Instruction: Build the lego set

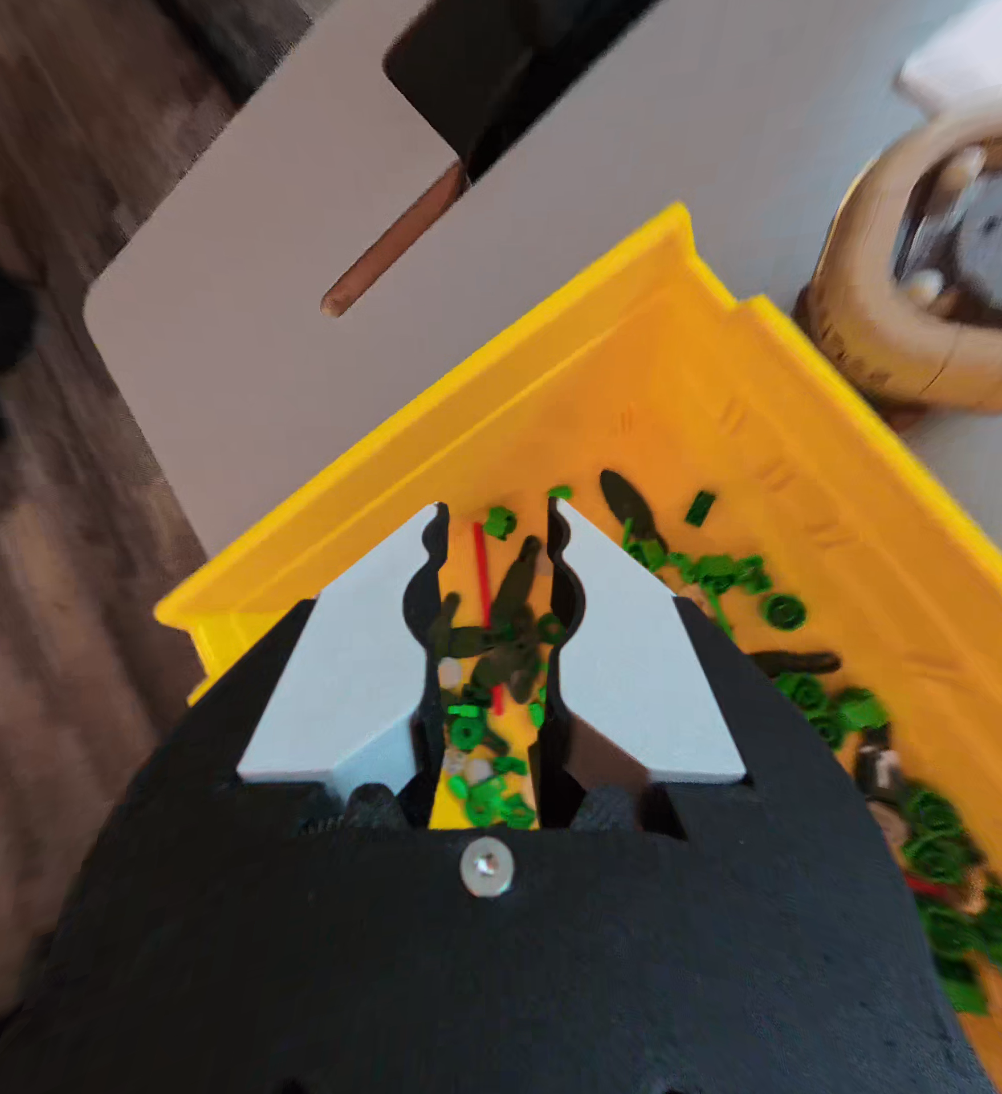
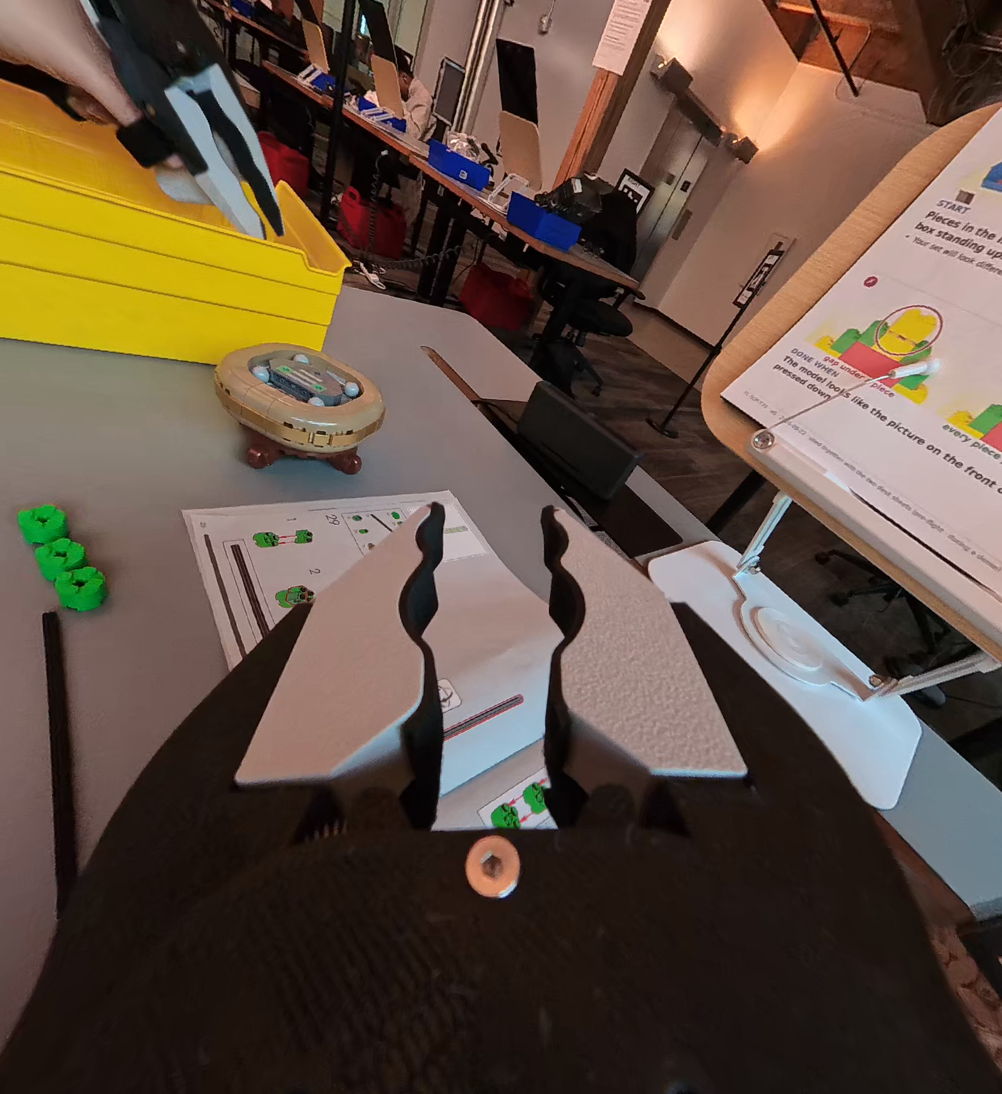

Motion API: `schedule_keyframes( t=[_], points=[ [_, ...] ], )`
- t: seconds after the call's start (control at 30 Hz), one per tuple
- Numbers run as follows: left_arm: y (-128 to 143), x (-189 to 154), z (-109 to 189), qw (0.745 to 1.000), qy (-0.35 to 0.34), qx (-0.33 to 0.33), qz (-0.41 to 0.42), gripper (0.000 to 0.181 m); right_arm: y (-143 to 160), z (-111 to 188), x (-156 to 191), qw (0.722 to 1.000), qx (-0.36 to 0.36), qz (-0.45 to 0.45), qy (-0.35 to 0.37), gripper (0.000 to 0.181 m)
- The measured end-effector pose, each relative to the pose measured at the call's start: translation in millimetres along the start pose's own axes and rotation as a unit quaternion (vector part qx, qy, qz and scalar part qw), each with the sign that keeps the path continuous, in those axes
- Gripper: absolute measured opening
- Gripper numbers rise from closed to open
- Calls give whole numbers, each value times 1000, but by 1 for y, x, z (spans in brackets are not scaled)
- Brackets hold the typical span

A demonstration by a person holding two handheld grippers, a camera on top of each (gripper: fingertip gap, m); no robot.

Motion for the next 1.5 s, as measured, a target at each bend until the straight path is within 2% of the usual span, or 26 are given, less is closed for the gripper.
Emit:
schedule_keyframes(
  t=[0.03, 0.13, 0.23, 0.5, 0.57, 0.7, 0.77, 0.83, 0.9, 0.97, 1.0, 1.07, 1.17, 1.23, 1.3, 1.37, 1.43, 1.5],
  points=[
    [0, -1, -3, 1000, 8, 14, -23, 31, -1, -1, -1, 1000, -1, 2, -2, 33],
    [5, -4, -14, 997, 31, 55, -53, 37, -2, -3, -2, 1000, -5, 0, -4, 32],
    [16, -1, -28, 993, 21, 78, -84, 37, -1, -3, -2, 1000, 0, -1, -10, 31],
    [35, 2, -54, 993, 50, 95, -47, 21, -6, 2, -4, 1000, -2, 11, -9, 29],
    [35, 2, -55, 994, 57, 90, -31, 12, -7, 1, -5, 1000, -3, 9, -11, 28],
    [29, 1, -36, 995, 27, 77, -51, 12, -8, 0, -4, 1000, -2, 16, -19, 28],
    [18, 1, -11, 998, -13, 42, -54, 11, -10, -1, -3, 1000, -5, 20, -23, 27],
    [1, -8, 23, 998, -36, -27, -38, 11, -15, -3, -1, 999, -16, 7, -32, 27],
    [-22, -36, 60, 991, -21, -130, -21, 11, -23, -8, 4, 997, -33, -33, -58, 27],
    [-44, -83, 94, 972, 12, -232, -45, 11, -37, -15, 11, 985, -48, -119, -113, 27],
    [-52, -110, 106, 960, 16, -271, -72, 11, -44, -18, 15, 971, -50, -178, -153, 27],
    [-61, -166, 117, 937, 10, -318, -147, 10, -55, -23, 23, 922, -41, -290, -253, 33],
    [-62, -242, 106, 898, 0, -354, -260, 11, -52, -25, 28, 836, 15, -418, -357, 41],
    [-59, -279, 89, 876, 7, -372, -306, 11, -42, -21, 26, 792, 45, -470, -386, 37],
    [-59, -305, 75, 868, 15, -377, -324, 11, -37, -16, 24, 757, 53, -506, -411, 34],
    [-60, -321, 67, 859, 15, -388, -333, 11, -34, -10, 26, 746, 64, -502, -434, 32],
    [-60, -332, 62, 850, 19, -393, -351, 11, -29, -6, 32, 762, 81, -462, -446, 33],
    [-61, -339, 60, 848, 26, -390, -358, 11, -28, -5, 41, 758, 78, -447, -469, 37]
  ],
)
Point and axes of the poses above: each gripper's, where its closed fingertips meet, z back along the fingers, y out of its underside, x = y × z across the jaws, the point moved 10 cm from there along z, back along the fingers, and after that the axes turned 13 degrees about -x, right-handed, at the moved point
